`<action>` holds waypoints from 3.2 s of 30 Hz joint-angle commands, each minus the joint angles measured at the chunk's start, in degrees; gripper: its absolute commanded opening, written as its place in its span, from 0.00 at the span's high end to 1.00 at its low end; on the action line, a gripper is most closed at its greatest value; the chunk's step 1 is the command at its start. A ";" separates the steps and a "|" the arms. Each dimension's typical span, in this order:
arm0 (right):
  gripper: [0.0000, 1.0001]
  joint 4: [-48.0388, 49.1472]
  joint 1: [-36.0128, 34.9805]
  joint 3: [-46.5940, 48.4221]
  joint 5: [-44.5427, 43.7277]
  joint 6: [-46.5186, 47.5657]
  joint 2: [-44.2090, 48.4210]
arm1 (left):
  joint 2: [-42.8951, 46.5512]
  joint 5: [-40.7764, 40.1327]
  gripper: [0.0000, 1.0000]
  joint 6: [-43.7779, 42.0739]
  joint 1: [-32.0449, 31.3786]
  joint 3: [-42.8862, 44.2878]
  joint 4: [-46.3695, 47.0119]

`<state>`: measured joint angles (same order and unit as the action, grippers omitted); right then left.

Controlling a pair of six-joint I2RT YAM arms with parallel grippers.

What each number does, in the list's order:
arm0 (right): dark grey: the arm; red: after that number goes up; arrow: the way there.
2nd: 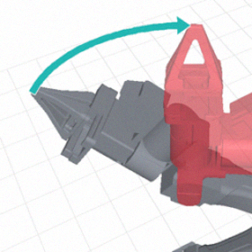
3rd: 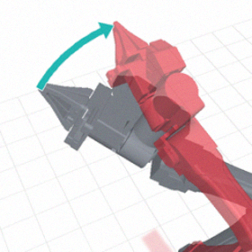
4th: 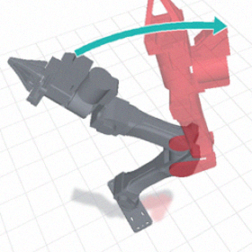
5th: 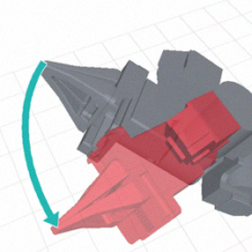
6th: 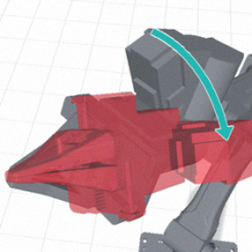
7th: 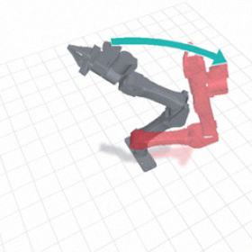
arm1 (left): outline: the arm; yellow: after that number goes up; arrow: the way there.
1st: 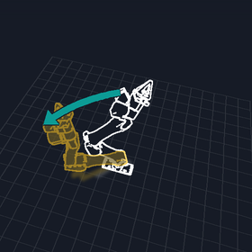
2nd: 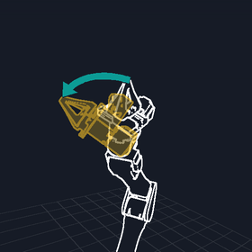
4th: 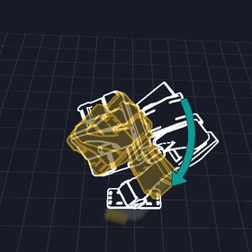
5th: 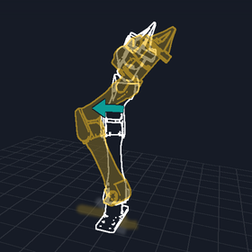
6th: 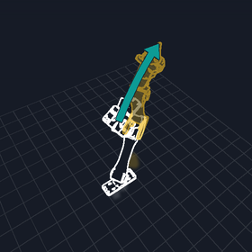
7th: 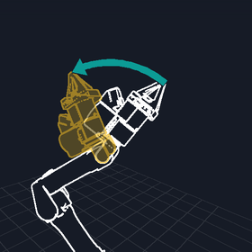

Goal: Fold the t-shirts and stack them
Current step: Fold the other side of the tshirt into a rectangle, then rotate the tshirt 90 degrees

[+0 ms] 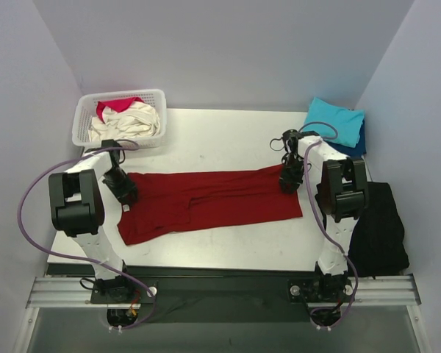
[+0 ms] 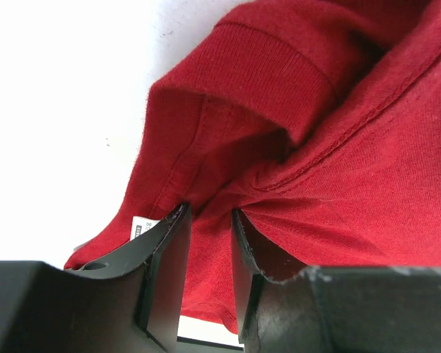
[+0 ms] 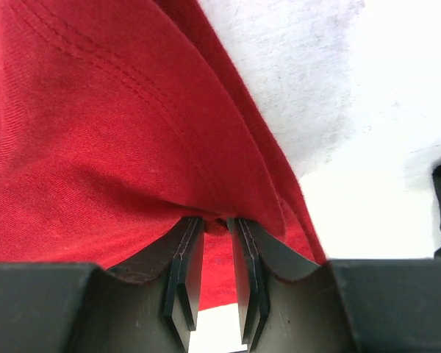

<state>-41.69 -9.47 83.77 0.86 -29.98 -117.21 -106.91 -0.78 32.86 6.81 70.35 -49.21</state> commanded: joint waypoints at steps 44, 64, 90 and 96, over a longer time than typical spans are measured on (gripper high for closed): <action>0.75 -8.49 -13.29 0.36 -1.31 2.56 -0.84 | 14.89 -3.62 0.63 -2.28 -5.23 -3.28 -2.65; 0.76 -8.14 -22.86 -26.90 -1.30 -6.32 14.72 | 4.71 -8.71 0.63 0.97 -17.08 -1.45 1.04; 0.72 -13.68 -31.83 -25.58 -7.28 -14.58 36.17 | -46.36 -0.47 0.63 -5.79 -30.98 65.24 -5.10; 0.72 -14.38 -32.01 -23.57 -9.12 -14.94 37.84 | -49.27 11.03 0.54 -5.27 -31.07 69.66 6.48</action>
<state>-51.72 -40.99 57.67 -4.86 -43.57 -81.28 -150.41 0.08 27.29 -23.70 140.90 -50.96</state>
